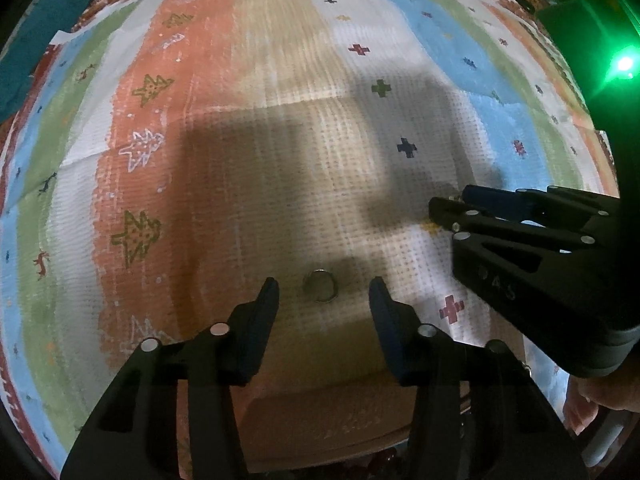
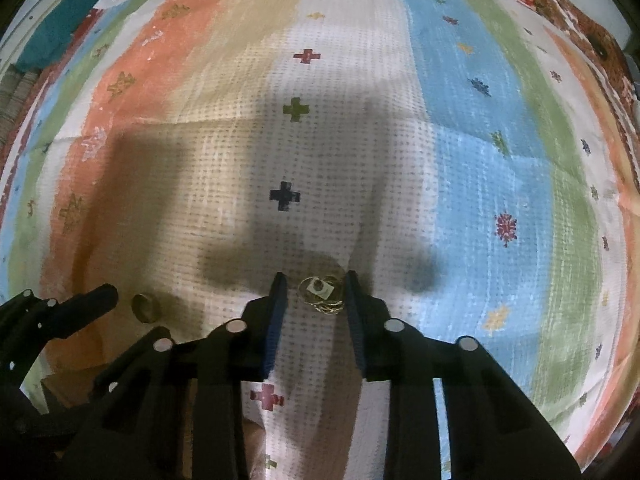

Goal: Organize jewelry
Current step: 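Move the left gripper toward the clear ring while the right moves toward the gold charm, then grasp the clear ring with the left gripper while the right grasps the gold charm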

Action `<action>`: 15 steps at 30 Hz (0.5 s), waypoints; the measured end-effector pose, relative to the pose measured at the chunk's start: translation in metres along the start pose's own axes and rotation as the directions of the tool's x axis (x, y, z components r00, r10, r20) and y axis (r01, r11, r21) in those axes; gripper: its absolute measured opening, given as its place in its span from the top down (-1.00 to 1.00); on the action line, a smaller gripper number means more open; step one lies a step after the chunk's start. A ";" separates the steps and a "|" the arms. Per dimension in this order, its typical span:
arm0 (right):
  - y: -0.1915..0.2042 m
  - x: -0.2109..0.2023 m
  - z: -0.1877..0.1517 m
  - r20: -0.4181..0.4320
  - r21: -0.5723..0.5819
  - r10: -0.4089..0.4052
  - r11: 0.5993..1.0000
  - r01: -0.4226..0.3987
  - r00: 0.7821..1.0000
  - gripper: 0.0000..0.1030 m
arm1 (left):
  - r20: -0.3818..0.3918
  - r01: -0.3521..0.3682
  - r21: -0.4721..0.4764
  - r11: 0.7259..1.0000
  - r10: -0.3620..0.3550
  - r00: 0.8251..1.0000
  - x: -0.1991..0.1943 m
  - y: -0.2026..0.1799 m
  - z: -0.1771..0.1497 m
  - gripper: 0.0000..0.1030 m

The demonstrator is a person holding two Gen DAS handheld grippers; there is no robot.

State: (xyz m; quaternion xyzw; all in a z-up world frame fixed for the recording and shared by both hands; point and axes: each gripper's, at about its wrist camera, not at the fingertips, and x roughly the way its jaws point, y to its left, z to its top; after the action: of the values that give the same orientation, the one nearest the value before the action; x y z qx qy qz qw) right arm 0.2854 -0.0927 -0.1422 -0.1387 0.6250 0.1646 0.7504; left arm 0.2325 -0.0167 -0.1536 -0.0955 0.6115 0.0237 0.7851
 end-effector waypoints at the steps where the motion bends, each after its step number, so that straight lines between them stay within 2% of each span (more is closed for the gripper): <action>1: 0.000 0.000 0.000 0.000 0.000 0.000 1.000 0.000 1.000 0.50 | -0.002 0.002 -0.002 1.000 -0.002 1.000 0.001 0.000 0.000 0.15; 10: -0.004 0.002 -0.002 -0.002 0.006 -0.004 1.000 0.004 1.000 0.70 | -0.009 -0.018 -0.003 1.000 0.018 1.000 0.010 -0.001 0.003 0.64; 15: -0.004 0.001 -0.001 0.005 0.002 -0.006 1.000 0.006 1.000 0.71 | 0.001 -0.015 -0.008 1.000 0.015 1.000 0.012 -0.003 0.004 0.64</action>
State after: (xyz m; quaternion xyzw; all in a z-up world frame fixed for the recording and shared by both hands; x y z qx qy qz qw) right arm 0.2867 -0.0970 -0.1437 -0.1394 0.6230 0.1620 0.7524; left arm 0.2401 -0.0200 -0.1636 -0.0939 0.6118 0.0320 0.7848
